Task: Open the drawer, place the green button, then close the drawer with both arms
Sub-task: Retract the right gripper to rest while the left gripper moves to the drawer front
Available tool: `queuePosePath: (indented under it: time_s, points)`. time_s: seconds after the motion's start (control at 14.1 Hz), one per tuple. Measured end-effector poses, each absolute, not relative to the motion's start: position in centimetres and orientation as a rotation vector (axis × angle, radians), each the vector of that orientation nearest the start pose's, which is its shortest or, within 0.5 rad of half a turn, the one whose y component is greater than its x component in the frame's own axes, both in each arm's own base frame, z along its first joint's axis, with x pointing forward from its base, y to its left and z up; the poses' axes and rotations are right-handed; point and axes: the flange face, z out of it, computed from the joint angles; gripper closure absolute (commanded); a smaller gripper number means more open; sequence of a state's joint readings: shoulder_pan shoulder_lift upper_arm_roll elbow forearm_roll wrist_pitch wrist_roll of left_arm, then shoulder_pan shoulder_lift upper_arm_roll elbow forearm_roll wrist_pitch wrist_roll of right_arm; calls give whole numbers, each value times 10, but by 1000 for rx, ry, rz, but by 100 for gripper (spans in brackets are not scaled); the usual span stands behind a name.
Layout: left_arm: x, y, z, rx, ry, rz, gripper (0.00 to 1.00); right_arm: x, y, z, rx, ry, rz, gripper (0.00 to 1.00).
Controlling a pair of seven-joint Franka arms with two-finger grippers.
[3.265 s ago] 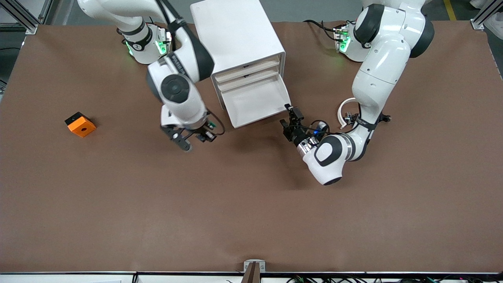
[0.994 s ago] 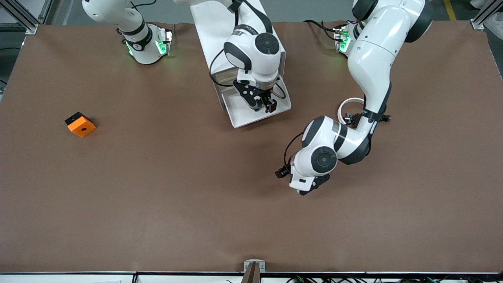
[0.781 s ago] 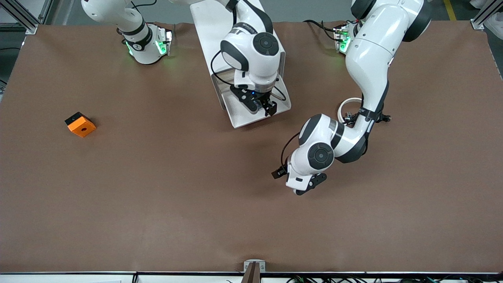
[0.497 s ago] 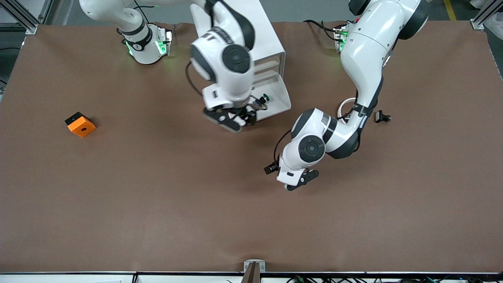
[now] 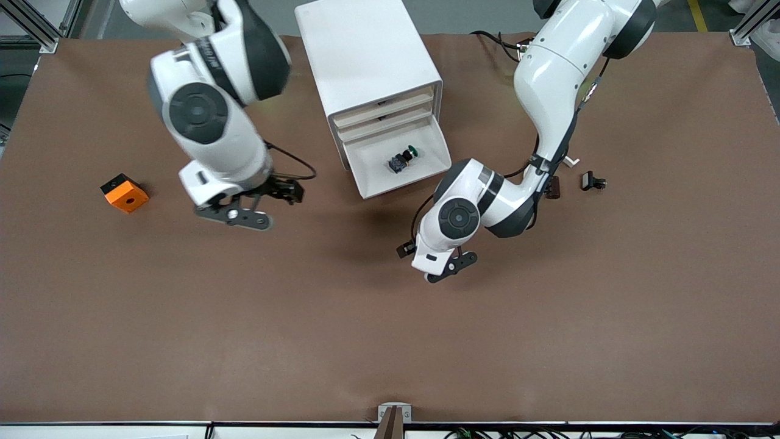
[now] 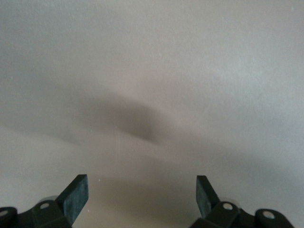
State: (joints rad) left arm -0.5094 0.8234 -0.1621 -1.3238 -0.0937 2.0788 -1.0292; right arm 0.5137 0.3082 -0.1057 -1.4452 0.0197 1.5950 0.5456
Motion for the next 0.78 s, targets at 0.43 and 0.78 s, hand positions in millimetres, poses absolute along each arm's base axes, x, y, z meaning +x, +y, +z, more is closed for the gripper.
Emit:
queuePosePath:
  time_s: [0.43,0.78]
  points:
    - [534,-469,242,-3126,-603,295,0,605,91,531,-3158,-25,331,0]
    - [483,-477,226,-3120,-495,262,0,603,-11,538,-3112,-44,384,0]
